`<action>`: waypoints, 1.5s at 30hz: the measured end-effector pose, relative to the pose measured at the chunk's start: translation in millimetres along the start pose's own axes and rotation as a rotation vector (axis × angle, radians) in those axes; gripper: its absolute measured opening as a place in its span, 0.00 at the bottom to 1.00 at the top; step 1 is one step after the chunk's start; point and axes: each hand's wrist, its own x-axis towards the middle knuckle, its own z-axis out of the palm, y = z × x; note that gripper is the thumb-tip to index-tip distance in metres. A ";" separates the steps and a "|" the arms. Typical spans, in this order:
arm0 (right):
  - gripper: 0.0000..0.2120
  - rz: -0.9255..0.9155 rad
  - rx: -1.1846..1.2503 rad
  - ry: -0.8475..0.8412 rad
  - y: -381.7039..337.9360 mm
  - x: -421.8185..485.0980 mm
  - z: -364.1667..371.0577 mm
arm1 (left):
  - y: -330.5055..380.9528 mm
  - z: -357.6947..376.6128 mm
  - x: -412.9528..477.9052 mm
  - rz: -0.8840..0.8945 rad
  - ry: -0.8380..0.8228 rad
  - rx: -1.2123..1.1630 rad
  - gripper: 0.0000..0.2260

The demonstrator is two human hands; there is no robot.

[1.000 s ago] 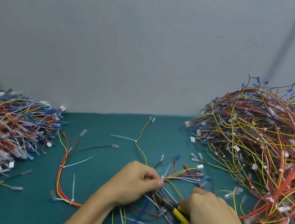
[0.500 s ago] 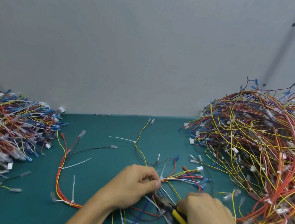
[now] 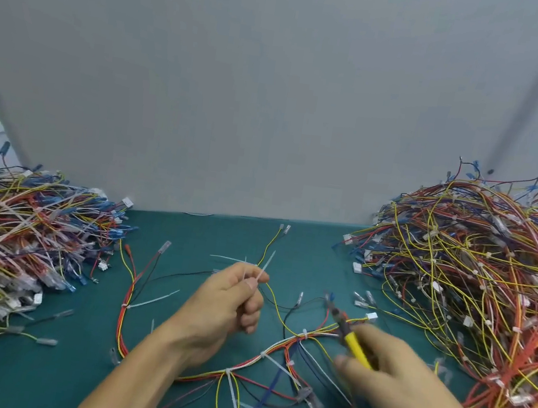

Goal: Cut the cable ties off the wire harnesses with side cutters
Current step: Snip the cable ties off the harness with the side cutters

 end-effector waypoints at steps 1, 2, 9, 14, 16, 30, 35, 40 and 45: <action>0.06 0.003 0.192 -0.004 -4.3 1.4 -1.6 | 1.3 0.3 -0.8 -0.008 0.004 -0.010 0.08; 0.04 0.026 0.374 -0.013 -9.2 3.6 -3.1 | 2.2 1.0 -1.8 -0.019 0.013 -0.015 0.09; 0.08 -0.206 0.173 -0.065 -27.3 21.8 -15.3 | 0.7 -4.2 -24.2 0.025 0.009 0.213 0.05; 0.15 -0.237 -0.249 0.090 -20.2 35.2 -4.8 | -23.1 -11.9 -39.2 0.233 -0.019 0.907 0.11; 0.12 -0.220 -0.305 0.116 -17.4 35.0 0.9 | -30.4 -8.4 -38.9 0.219 -0.005 0.978 0.14; 0.05 -0.408 -0.203 -0.022 -6.4 46.5 34.6 | -38.7 1.1 -27.2 0.347 0.039 1.195 0.16; 0.05 -0.337 -0.176 -0.058 -1.2 50.5 32.5 | -36.4 1.3 -23.7 0.254 0.088 1.050 0.15; 0.08 -0.266 -0.128 -0.091 0.2 53.1 30.6 | -35.9 1.1 -19.2 0.167 0.168 0.913 0.05; 0.08 -0.286 -0.171 -0.066 -0.5 53.0 23.6 | -37.1 -1.6 -17.6 0.140 0.176 0.818 0.05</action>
